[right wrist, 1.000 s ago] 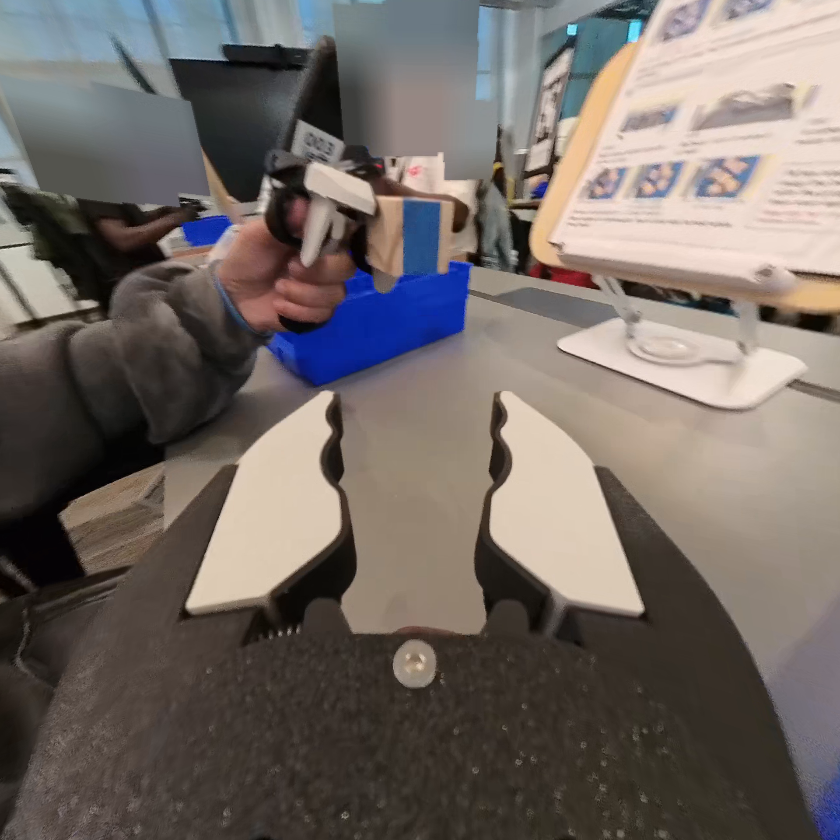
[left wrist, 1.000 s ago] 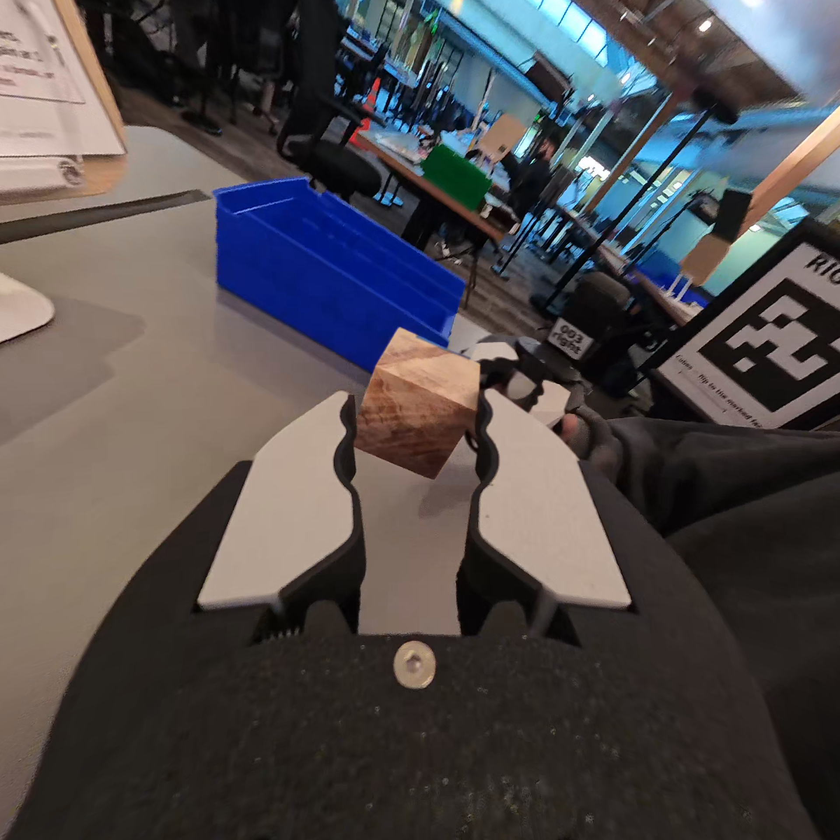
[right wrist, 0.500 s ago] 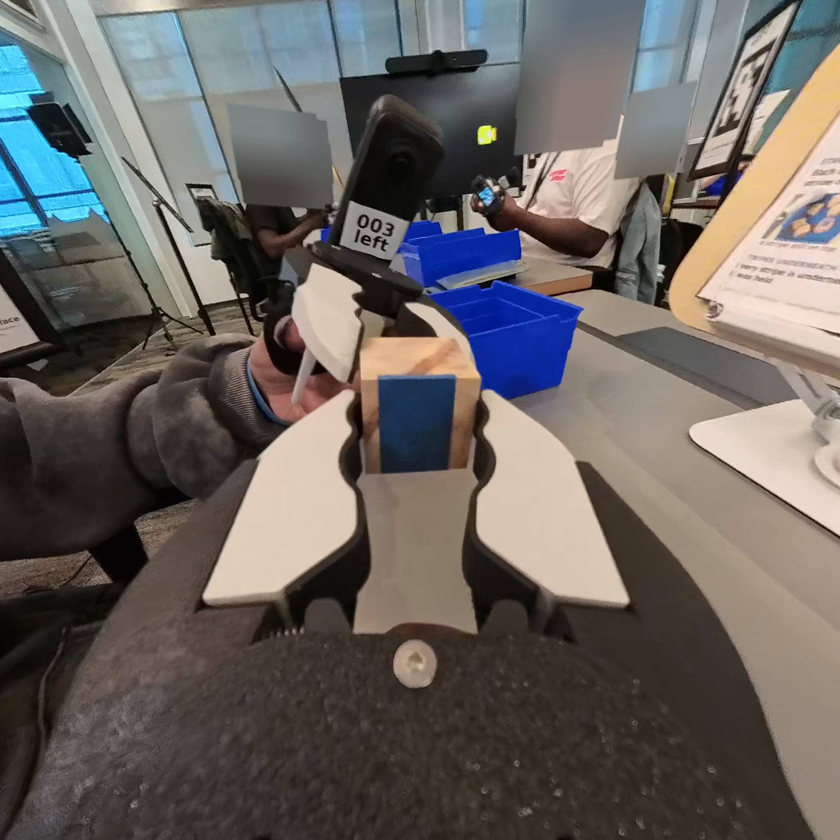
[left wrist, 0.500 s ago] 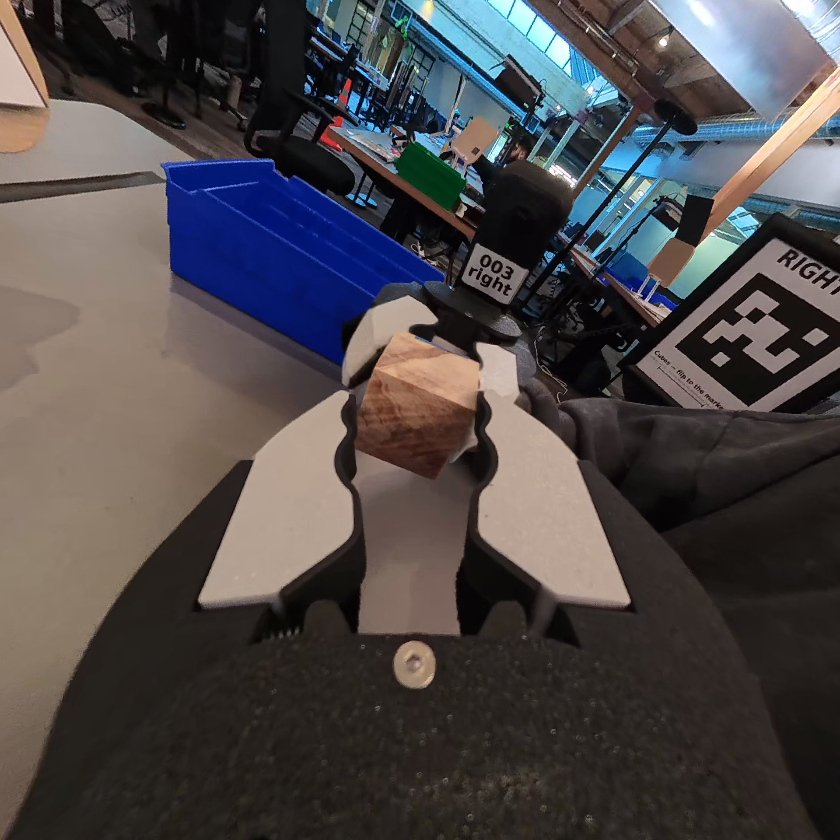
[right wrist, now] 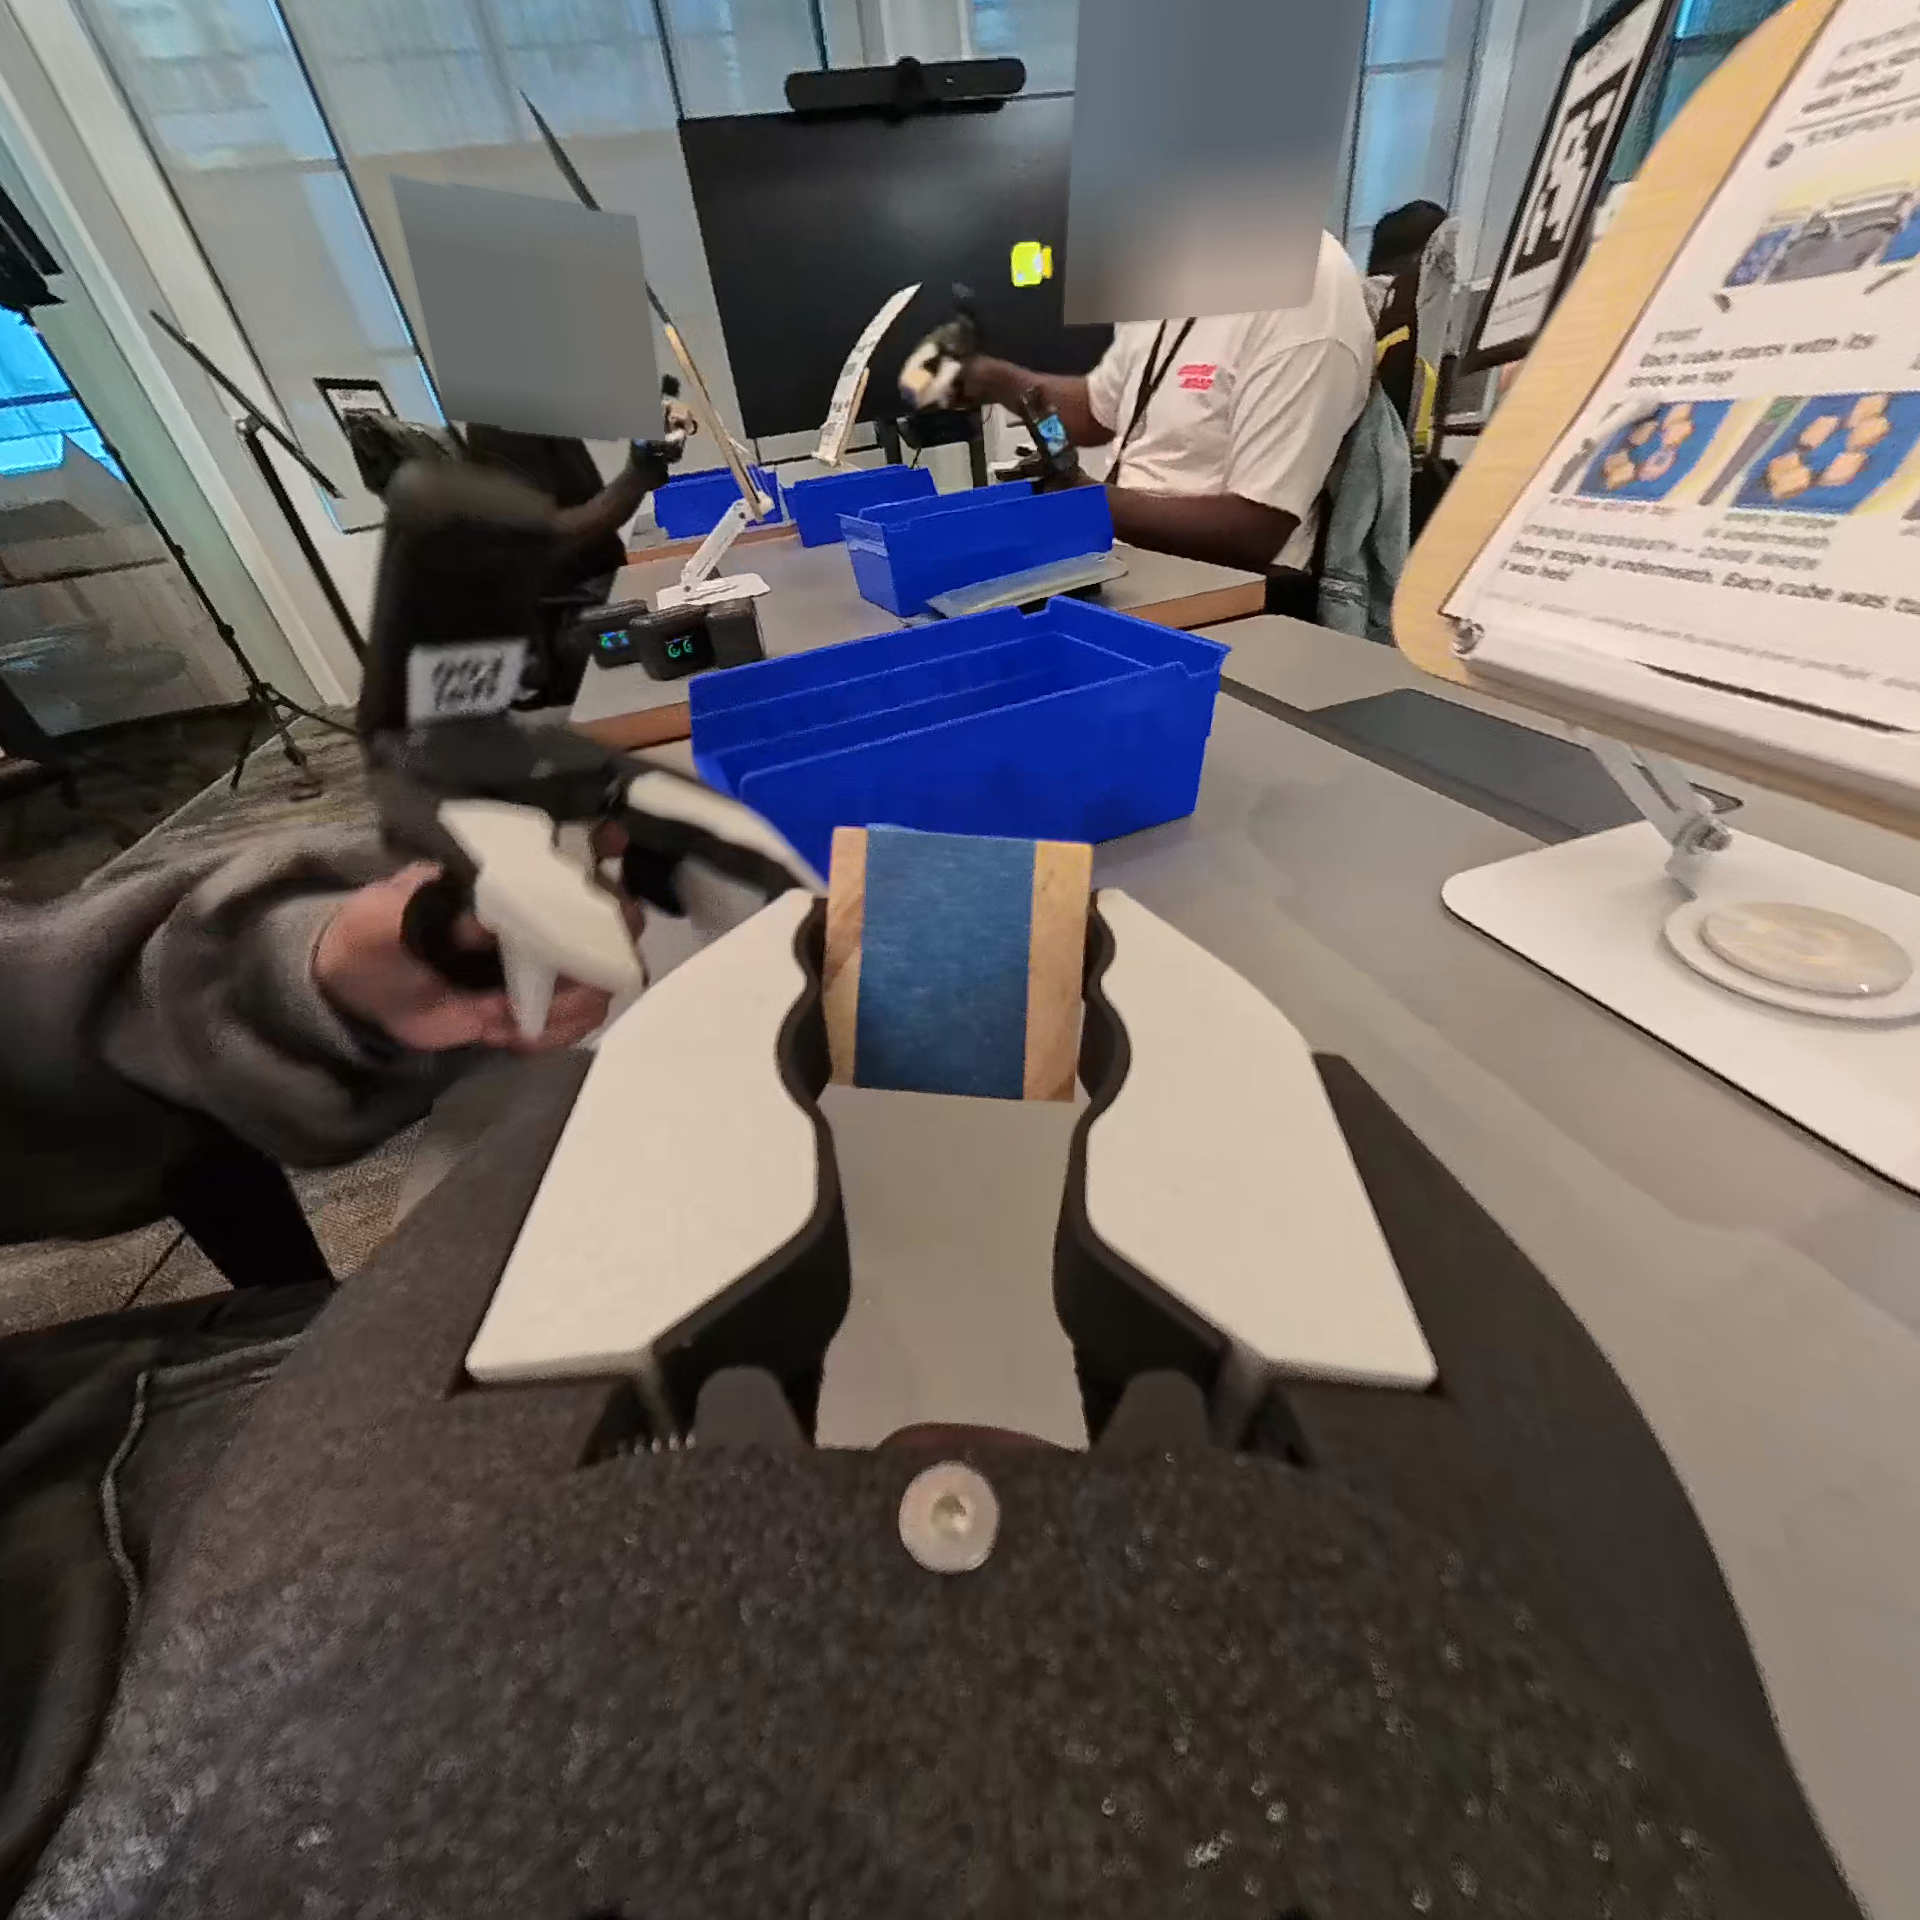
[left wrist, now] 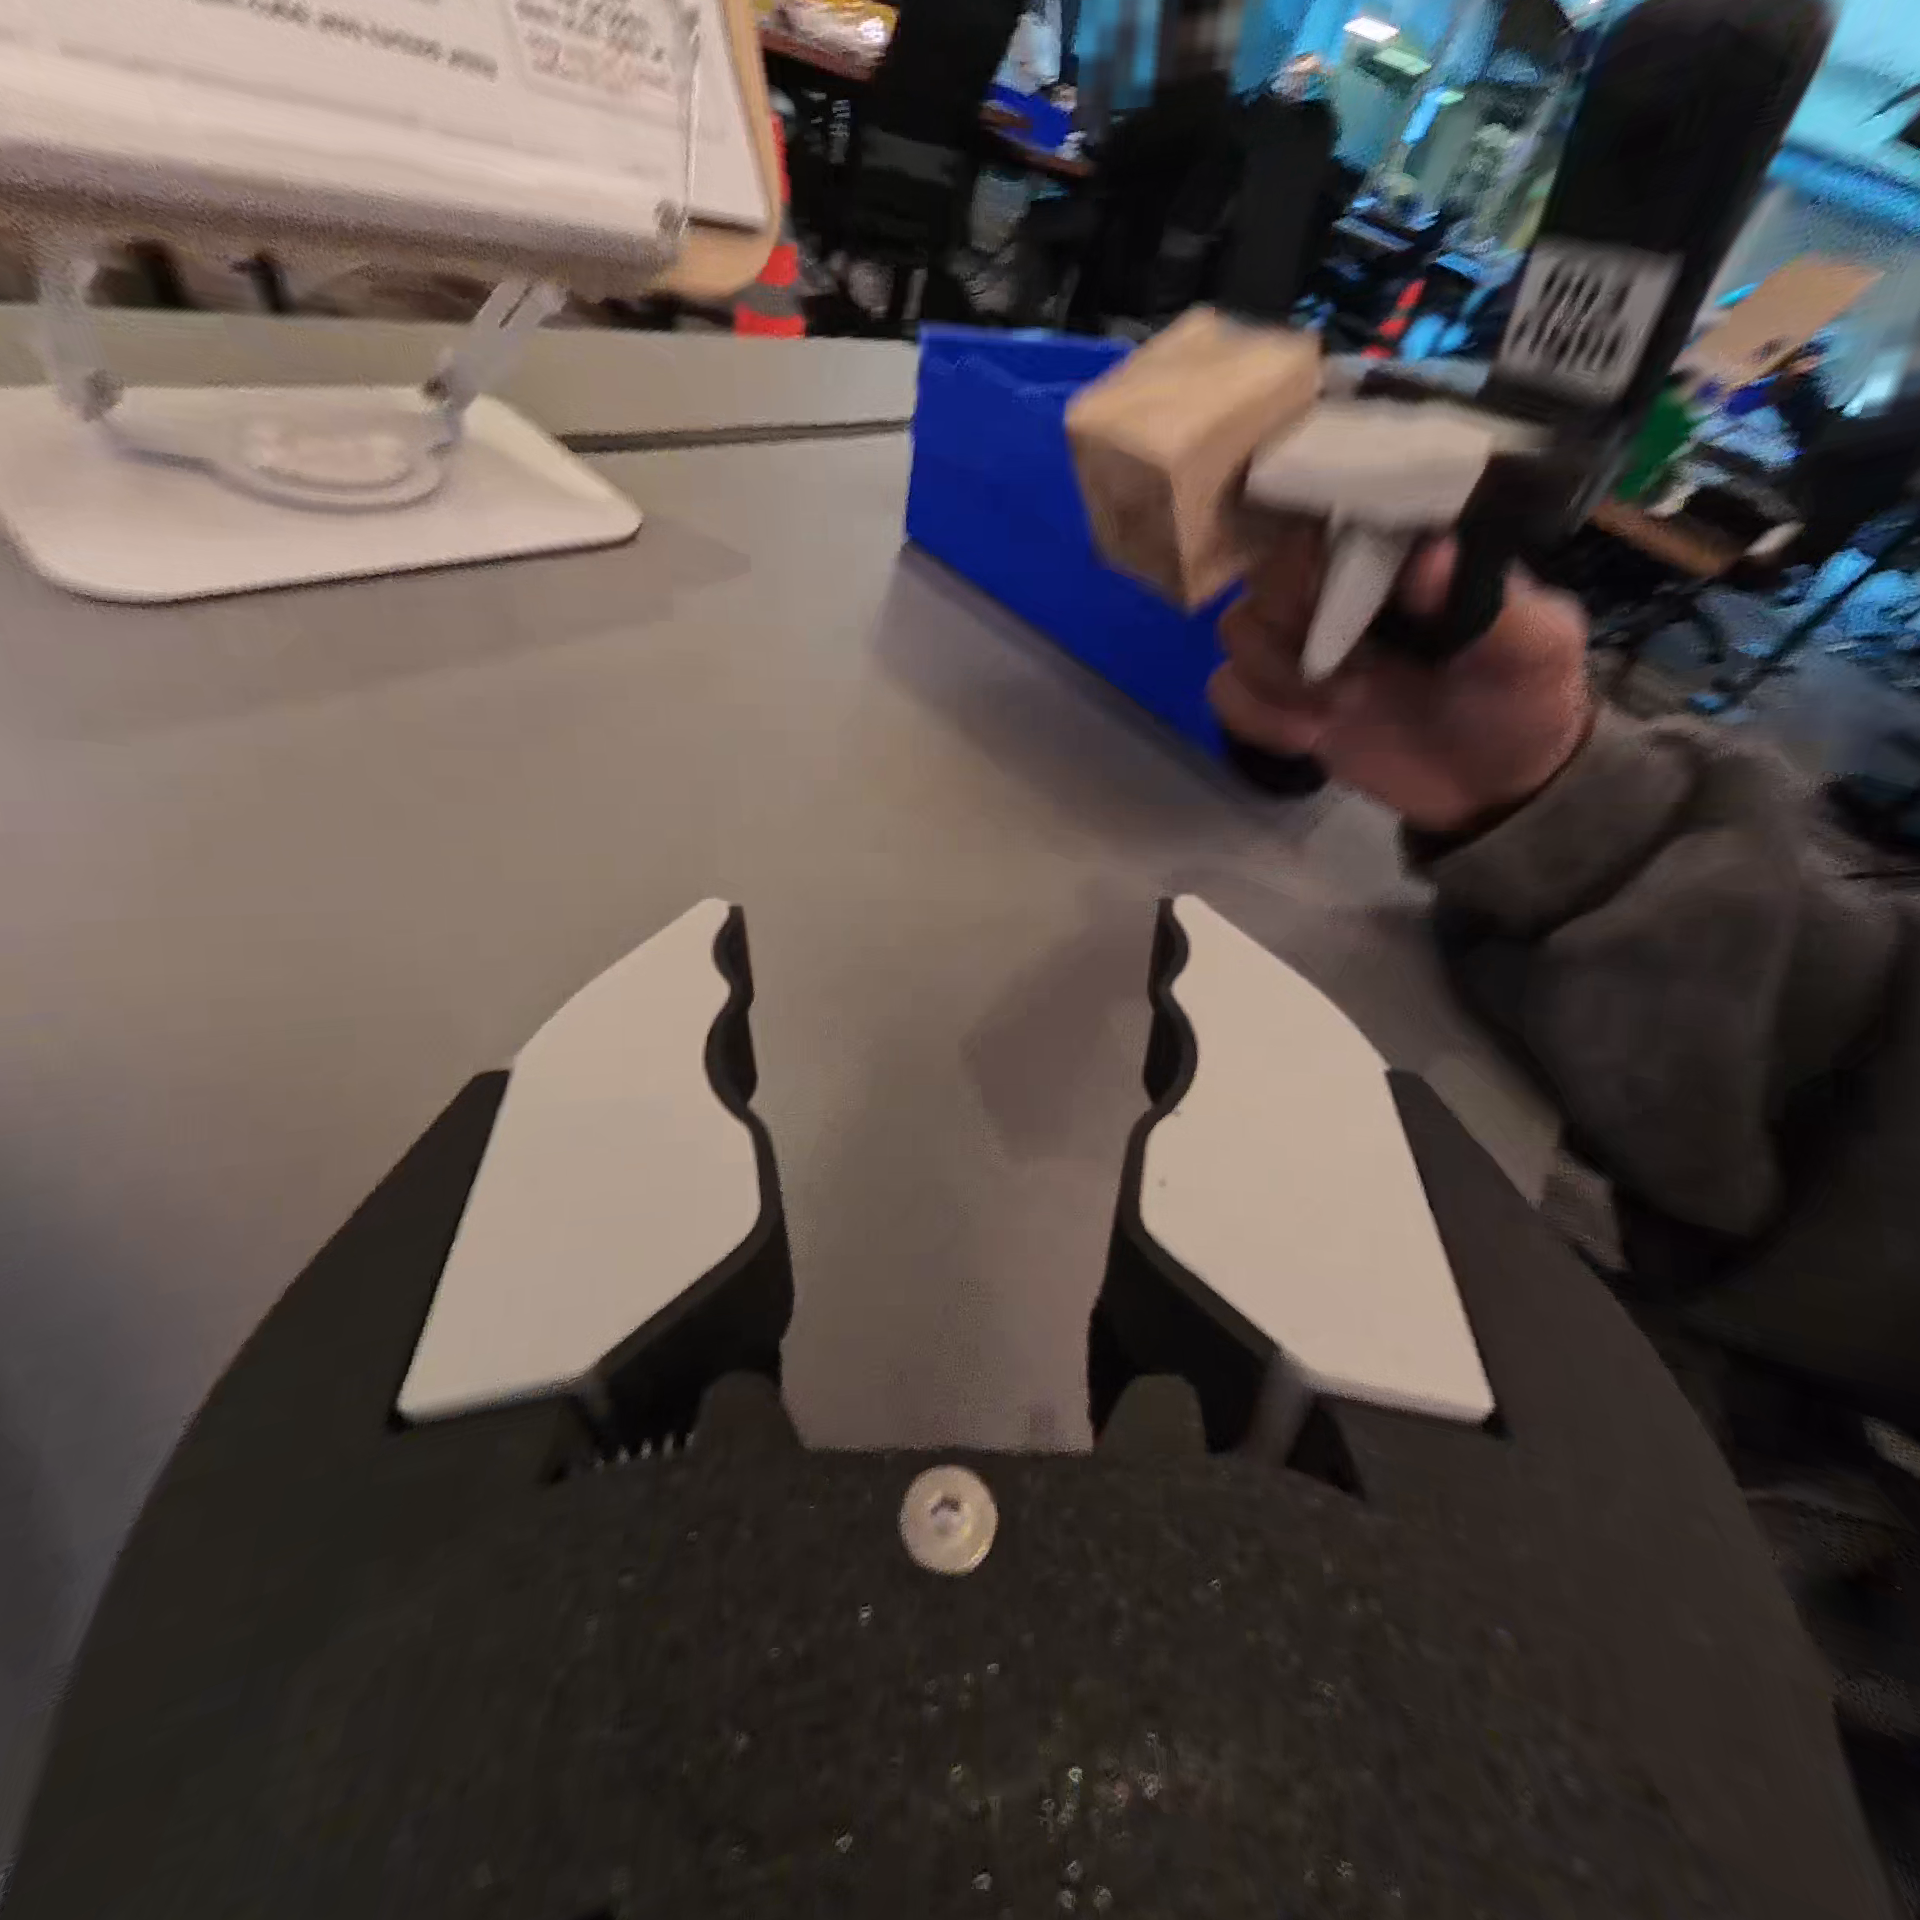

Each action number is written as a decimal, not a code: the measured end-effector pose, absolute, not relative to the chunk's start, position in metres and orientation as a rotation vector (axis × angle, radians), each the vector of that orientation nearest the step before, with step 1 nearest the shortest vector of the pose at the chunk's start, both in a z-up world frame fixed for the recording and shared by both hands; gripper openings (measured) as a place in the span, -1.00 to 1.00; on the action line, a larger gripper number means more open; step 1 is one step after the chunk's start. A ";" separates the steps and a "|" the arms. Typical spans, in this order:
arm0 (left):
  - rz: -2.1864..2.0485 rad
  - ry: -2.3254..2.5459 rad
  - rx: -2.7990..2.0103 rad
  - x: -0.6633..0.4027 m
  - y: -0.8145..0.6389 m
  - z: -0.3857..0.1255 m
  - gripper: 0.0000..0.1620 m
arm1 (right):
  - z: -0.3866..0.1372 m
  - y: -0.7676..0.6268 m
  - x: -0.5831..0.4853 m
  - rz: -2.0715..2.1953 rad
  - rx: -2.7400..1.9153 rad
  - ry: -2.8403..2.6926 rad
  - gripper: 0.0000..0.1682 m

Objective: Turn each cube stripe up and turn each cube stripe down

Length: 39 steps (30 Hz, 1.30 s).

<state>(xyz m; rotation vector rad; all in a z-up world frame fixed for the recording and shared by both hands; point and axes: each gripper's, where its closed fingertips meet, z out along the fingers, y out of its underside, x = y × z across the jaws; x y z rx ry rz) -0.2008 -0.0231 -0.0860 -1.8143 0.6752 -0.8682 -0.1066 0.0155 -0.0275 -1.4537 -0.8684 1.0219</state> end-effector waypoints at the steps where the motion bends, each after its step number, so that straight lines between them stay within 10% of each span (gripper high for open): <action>1: -0.832 0.679 -1.831 -0.201 -0.032 -0.099 -0.12 | -0.027 0.017 -0.104 1.025 -1.466 -0.856 -0.46; 15: -0.658 0.967 -1.804 -0.169 -0.072 -0.119 -0.08 | 0.039 0.098 0.093 0.337 -1.850 -0.258 -0.46; 30: -0.825 0.879 -1.901 -0.183 -0.060 -0.122 -0.07 | -0.156 0.188 0.239 -0.034 -2.626 0.138 -0.45; 39: -0.864 0.892 -1.934 -0.180 -0.062 -0.130 -0.06 | -0.178 0.188 0.249 -0.075 -2.721 0.200 -0.43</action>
